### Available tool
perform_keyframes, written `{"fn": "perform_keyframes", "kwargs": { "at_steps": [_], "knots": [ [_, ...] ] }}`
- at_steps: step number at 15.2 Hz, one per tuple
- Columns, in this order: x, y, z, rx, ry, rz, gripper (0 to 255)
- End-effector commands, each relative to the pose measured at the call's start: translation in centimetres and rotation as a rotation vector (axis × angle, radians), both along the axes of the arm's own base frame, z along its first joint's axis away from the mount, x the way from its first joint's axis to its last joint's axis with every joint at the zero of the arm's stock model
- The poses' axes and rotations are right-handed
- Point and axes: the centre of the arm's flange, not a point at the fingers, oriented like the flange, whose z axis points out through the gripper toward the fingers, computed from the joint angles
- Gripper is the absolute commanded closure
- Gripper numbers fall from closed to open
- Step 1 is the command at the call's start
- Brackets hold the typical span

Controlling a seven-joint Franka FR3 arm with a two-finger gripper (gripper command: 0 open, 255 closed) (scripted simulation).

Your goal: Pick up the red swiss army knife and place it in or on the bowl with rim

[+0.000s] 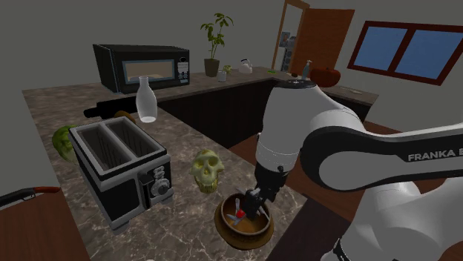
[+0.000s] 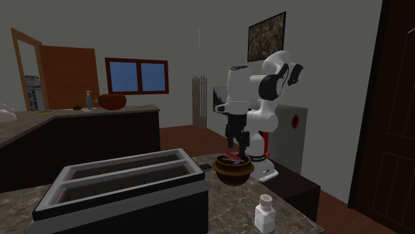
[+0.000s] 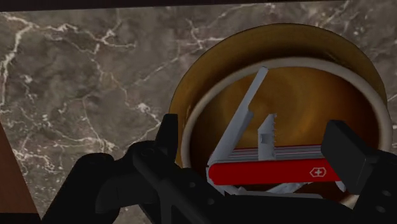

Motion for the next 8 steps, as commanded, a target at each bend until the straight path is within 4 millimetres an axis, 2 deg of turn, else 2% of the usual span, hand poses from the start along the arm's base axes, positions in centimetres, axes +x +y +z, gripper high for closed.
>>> {"fn": "perform_keyframes", "kwargs": {
  "at_steps": [1,5,8],
  "knots": [
    [0.0,0.0,0.0,0.000,0.000,0.000,0],
    [0.0,0.0,5.0,0.000,0.000,0.000,0],
    [0.0,0.0,5.0,0.000,0.000,0.000,0]
  ]
}}
